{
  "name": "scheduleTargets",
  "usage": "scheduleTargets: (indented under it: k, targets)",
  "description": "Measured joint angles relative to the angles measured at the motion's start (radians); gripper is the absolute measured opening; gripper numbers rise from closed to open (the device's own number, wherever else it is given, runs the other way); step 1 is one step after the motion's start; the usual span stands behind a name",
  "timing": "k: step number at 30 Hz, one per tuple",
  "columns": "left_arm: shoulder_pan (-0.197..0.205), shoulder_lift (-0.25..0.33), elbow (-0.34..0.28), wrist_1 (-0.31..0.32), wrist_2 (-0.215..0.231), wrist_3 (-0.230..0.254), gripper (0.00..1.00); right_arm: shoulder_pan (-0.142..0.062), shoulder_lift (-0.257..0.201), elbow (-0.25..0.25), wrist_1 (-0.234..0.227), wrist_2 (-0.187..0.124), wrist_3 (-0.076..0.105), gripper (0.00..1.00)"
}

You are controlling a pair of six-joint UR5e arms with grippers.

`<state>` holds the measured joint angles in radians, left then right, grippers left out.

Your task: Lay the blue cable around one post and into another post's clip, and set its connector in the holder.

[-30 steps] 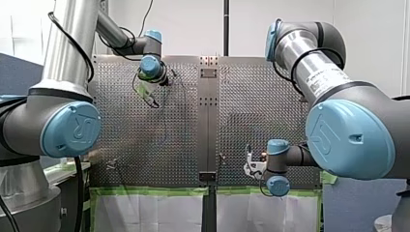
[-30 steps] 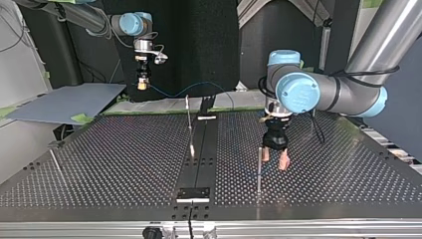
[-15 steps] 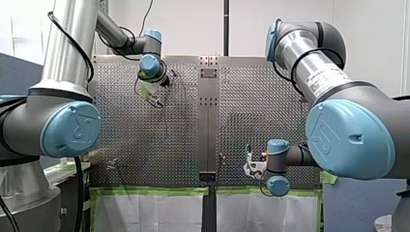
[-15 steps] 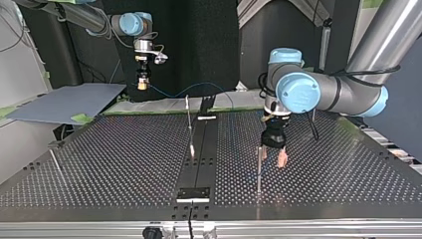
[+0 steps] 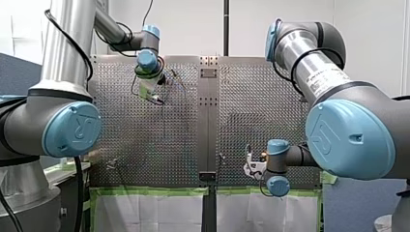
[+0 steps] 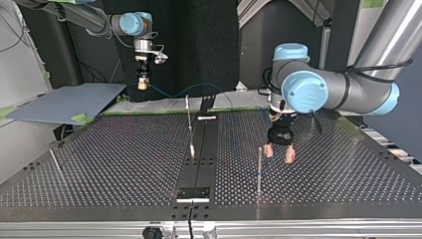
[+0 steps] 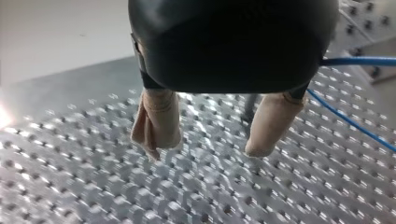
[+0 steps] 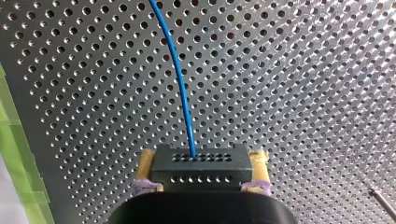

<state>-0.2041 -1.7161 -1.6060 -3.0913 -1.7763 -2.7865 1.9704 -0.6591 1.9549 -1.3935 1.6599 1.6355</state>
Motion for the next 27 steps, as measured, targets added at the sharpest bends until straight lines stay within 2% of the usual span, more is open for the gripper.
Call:
scheduleTargets:
  k: [9, 20, 27]
  targets:
    - [0.004, 0.020, 0.000, -0.005, -0.004, -0.085, 1.00, 0.002, 0.000, 0.000, 0.000, 0.000, 0.000, 0.12]
    - [0.005, 0.019, 0.000, 0.004, 0.056, -0.196, 1.00, 0.006, 0.000, 0.000, -0.001, 0.000, 0.000, 0.12]
    - [0.004, 0.019, 0.000, -0.012, 0.048, -0.257, 1.00, 0.007, 0.000, 0.000, -0.002, 0.000, 0.000, 0.12]
